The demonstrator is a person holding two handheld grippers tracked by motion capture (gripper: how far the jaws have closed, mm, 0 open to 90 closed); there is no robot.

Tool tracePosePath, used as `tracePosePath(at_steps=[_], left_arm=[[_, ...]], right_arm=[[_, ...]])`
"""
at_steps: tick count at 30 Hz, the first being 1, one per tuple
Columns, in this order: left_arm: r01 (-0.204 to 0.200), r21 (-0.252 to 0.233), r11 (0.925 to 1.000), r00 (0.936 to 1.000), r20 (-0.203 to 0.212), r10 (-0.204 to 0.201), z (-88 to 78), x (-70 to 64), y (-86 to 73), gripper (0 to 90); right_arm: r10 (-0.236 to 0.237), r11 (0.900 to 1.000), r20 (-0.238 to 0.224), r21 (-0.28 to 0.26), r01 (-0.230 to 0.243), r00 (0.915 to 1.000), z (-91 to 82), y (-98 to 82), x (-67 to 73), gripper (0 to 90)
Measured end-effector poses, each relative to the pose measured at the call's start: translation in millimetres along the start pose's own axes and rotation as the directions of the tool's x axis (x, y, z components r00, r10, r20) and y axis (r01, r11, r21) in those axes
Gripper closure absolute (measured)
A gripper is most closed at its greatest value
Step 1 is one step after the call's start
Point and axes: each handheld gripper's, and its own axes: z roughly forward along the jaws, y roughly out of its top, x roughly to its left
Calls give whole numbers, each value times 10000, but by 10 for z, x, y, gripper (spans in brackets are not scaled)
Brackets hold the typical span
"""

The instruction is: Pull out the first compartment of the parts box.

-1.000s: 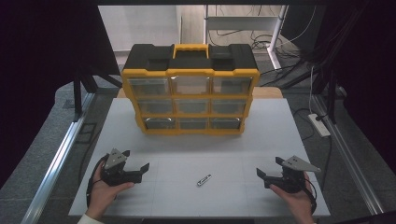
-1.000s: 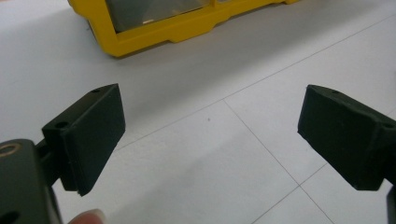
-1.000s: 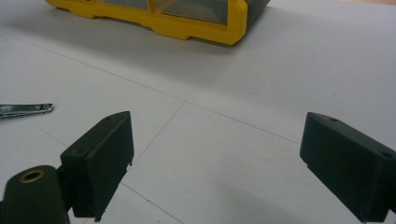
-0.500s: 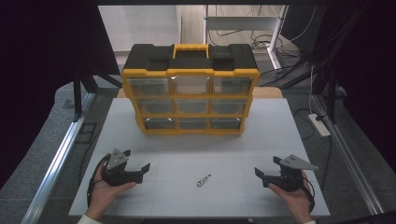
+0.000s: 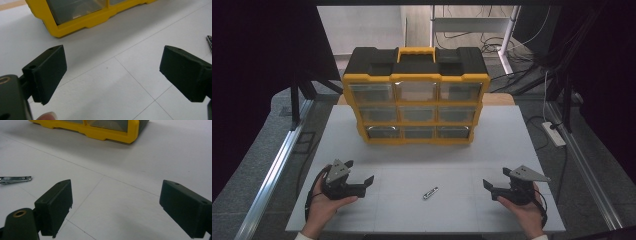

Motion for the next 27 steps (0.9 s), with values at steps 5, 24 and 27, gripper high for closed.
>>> tracePosePath(at_steps=[5,24,27], left_arm=[[-57,-128,9999,9997,226,60,-12,-15,74,77],[-486,-588,9971,9924,1105,549,31,-143,225,64],[-865,-644,9942,9895,1104,932,43,-212,273,63]], right_arm=[[22,10000,-9,12,-22,10000,6,-2,-15,127],[157,9999,168,61,-158,9997,-30,-33,-24,127],[155,9999,226,69,-156,9996,-37,-34,-26,127]])
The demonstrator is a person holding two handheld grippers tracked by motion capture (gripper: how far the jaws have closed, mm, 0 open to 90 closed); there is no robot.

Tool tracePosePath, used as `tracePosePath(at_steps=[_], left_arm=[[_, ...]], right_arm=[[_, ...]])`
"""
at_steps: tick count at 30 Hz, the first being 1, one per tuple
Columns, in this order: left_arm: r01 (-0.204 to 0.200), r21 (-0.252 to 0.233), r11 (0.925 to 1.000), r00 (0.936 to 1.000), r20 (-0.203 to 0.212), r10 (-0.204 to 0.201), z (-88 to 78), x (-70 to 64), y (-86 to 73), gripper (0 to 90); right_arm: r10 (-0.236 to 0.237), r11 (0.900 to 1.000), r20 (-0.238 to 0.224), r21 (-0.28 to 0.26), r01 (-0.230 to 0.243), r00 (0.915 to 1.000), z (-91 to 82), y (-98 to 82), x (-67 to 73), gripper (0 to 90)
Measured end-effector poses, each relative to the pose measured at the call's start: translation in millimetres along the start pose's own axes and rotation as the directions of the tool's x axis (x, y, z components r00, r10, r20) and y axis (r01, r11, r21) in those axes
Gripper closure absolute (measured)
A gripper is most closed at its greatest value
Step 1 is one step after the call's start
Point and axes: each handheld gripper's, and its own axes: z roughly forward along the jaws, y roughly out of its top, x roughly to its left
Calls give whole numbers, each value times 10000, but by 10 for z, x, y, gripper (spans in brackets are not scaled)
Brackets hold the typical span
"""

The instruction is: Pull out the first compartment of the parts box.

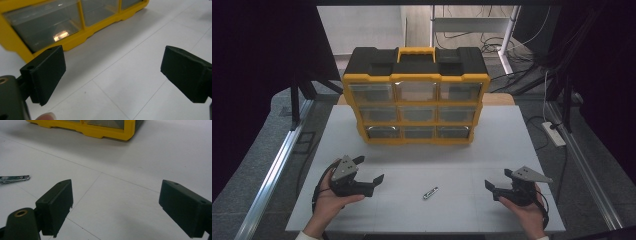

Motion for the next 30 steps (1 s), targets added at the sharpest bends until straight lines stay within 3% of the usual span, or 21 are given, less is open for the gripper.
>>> tracePosePath(at_steps=[2,7,8,10,15,17,19,20,21,22,23,24,25,26,27,28,29,30], left_arm=[[-355,-12,9994,9994,40,355,26,-50,35,62],[-796,-107,9968,9968,40,796,46,-88,45,65],[-1061,-106,9943,9943,43,1062,51,-106,49,64],[-1088,-144,9940,9940,59,1089,58,-121,51,64],[-1527,-164,9881,9882,49,1528,82,-160,66,63],[-1860,-210,9823,9826,-18,1860,92,-179,73,67],[-2305,-289,9727,9731,-102,2303,100,-217,80,79],[-2691,-266,9627,9631,-160,2688,111,-257,92,78],[-2691,-266,9627,9631,-160,2688,111,-257,92,78],[-3090,-274,9507,9509,-282,3083,125,-292,103,78],[-3291,-240,9440,9439,-371,3281,131,-307,108,77],[-3291,-240,9440,9439,-371,3281,131,-307,108,77],[-3497,-217,9366,9361,-475,3484,136,-322,114,77],[-3859,-270,9221,9209,-713,3833,143,-357,122,79],[-3859,-270,9221,9209,-713,3833,143,-357,122,77],[-4048,-283,9140,9124,-787,4017,145,-374,126,77],[-4377,-287,8987,8953,-1064,4326,147,-406,135,77],[-4377,-287,8987,8953,-1064,4326,147,-406,135,77]], right_arm=[[2,10000,-1,21,-2,10000,2,1,5,128],[-15,10000,-24,64,15,10000,9,-4,4,129],[56,10000,-31,56,-56,10000,6,-3,2,129],[61,10000,7,52,-61,10000,5,-2,2,130],[83,10000,-34,44,-83,10000,10,-3,3,131],[83,10000,-25,34,-83,10000,8,-1,4,131],[57,10000,21,-18,-57,10000,-1,4,7,133],[36,10000,24,-25,-36,10000,-2,6,9,133],[36,10000,24,-25,-36,10000,-2,6,9,133],[7,10000,6,-5,-7,10000,1,5,12,133],[18,10000,-6,15,-18,10000,3,4,13,132],[18,10000,-6,15,-18,10000,3,4,13,132],[7,10000,-9,21,-7,10000,5,2,13,133],[2,10000,-32,15,-2,10000,5,1,10,132],[2,10000,-32,15,-2,10000,5,1,10,132],[1,10000,5,35,-1,10000,4,2,9,132],[5,10000,19,37,-5,10000,4,1,6,132],[5,10000,19,37,-5,10000,4,1,6,132]])
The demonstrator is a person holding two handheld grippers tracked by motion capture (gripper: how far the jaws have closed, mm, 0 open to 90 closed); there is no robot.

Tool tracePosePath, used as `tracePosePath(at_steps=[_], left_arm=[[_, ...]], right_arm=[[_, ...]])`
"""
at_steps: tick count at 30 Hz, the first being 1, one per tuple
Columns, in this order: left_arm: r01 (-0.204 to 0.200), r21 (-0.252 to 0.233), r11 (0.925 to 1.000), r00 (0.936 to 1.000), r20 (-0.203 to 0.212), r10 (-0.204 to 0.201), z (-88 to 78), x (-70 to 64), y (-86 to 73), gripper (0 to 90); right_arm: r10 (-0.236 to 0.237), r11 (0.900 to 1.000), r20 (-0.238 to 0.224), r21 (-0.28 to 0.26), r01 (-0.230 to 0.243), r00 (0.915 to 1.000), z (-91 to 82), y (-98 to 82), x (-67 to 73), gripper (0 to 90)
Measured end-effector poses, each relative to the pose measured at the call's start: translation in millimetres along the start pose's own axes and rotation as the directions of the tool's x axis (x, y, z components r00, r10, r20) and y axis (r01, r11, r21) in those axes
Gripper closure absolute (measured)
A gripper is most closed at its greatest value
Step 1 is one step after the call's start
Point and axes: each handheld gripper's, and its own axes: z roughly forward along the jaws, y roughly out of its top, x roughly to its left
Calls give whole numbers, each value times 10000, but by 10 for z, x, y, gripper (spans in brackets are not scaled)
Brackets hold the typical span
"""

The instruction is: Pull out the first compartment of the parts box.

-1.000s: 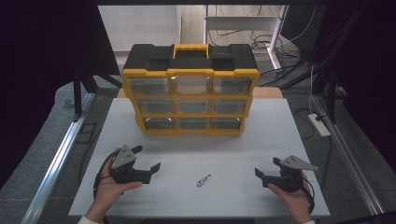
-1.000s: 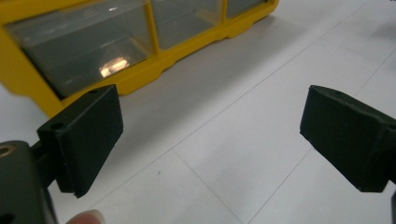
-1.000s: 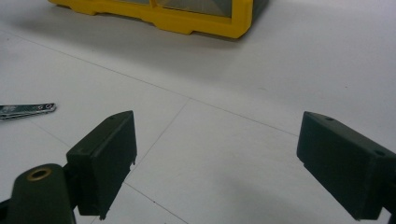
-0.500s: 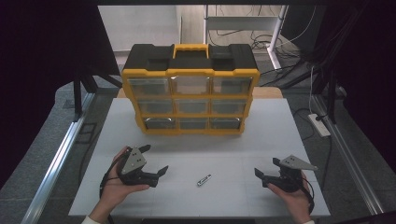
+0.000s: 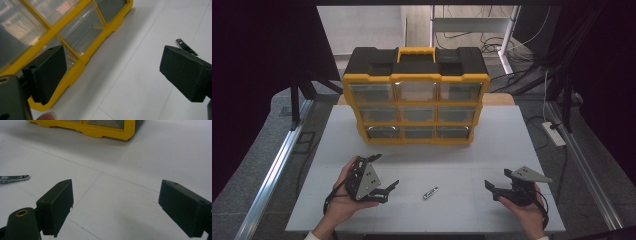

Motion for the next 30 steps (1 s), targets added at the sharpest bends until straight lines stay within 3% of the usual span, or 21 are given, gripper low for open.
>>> tracePosePath(at_steps=[3,11,19,22,30], left_arm=[[-495,50,9988,9983,-310,497,6,-31,26,76],[-899,169,9958,9942,-576,907,22,-42,27,76],[-1125,133,9936,9907,-761,1132,23,-29,58,75],[-1403,130,9900,9858,-909,1409,31,-24,91,75],[-1529,35,9882,9821,-1112,1524,45,36,169,74]], right_arm=[[-33,10000,-11,20,33,10000,7,-4,-4,132],[-50,10000,18,59,50,10000,11,-7,-7,132],[-29,10000,60,63,29,10000,10,-8,-10,132],[-13,10000,126,68,12,9999,9,-9,-14,132],[23,10000,170,62,-24,9999,7,-11,-21,133]])
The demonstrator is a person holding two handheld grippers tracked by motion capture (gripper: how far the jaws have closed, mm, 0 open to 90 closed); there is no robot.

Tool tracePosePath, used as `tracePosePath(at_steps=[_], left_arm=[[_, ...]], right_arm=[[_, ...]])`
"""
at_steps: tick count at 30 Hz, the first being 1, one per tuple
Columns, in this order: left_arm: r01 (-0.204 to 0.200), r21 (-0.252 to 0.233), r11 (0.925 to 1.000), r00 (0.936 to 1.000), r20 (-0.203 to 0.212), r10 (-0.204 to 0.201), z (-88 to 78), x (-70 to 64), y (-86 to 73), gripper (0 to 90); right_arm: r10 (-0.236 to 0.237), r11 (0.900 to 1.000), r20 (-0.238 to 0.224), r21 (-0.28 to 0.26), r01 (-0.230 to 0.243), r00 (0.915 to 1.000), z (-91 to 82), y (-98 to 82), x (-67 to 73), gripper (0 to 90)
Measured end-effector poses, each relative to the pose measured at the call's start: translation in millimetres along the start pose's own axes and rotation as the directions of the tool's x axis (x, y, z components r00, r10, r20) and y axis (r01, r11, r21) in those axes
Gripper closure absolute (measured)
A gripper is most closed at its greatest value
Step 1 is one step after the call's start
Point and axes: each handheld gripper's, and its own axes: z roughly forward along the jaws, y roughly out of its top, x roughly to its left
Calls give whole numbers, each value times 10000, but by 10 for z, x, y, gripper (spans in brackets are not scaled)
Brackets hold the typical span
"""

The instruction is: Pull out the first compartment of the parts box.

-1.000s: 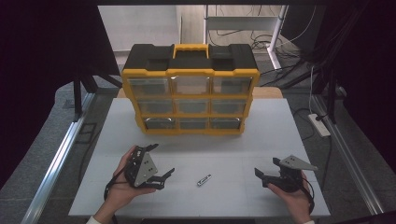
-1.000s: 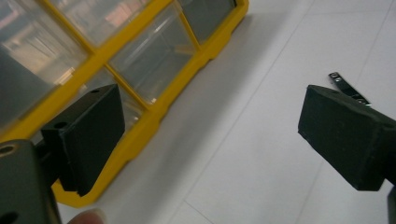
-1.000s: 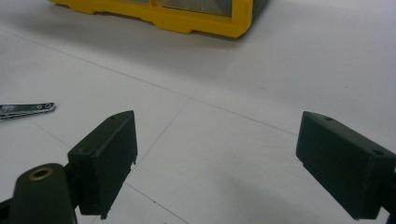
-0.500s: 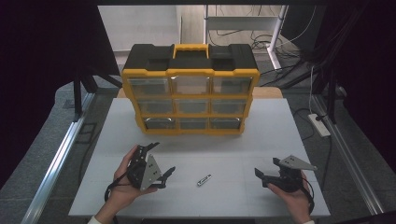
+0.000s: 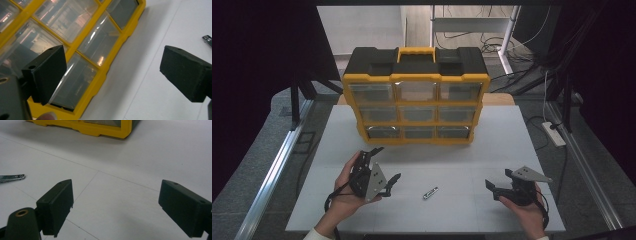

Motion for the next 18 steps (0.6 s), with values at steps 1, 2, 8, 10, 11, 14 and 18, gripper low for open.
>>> tracePosePath(at_steps=[1,2,8,10,11,14,18], left_arm=[[0,0,10000,10000,0,0,0,0,0,74],[-3,-2,10000,10000,-30,3,2,9,7,74],[-225,-83,9997,9992,-339,222,8,73,73,74],[-227,-88,9997,9990,-384,224,5,84,85,73],[-260,-109,9996,9988,-423,255,5,98,95,73],[-274,-137,9995,9982,-539,266,3,133,118,74],[-379,-139,9992,9971,-664,369,3,159,135,73]], right_arm=[[0,10000,0,0,0,10000,0,0,0,133],[11,10000,-41,-12,-11,10000,-1,-1,-1,133],[34,10000,-28,18,-33,10000,0,-3,-5,133],[56,10000,-25,18,-56,10000,0,-3,-6,133],[62,10000,-18,20,-62,10000,0,-3,-7,133],[59,10000,4,20,-59,10000,-1,-4,-8,133],[56,10000,3,11,-56,10000,-2,-4,-9,133]])
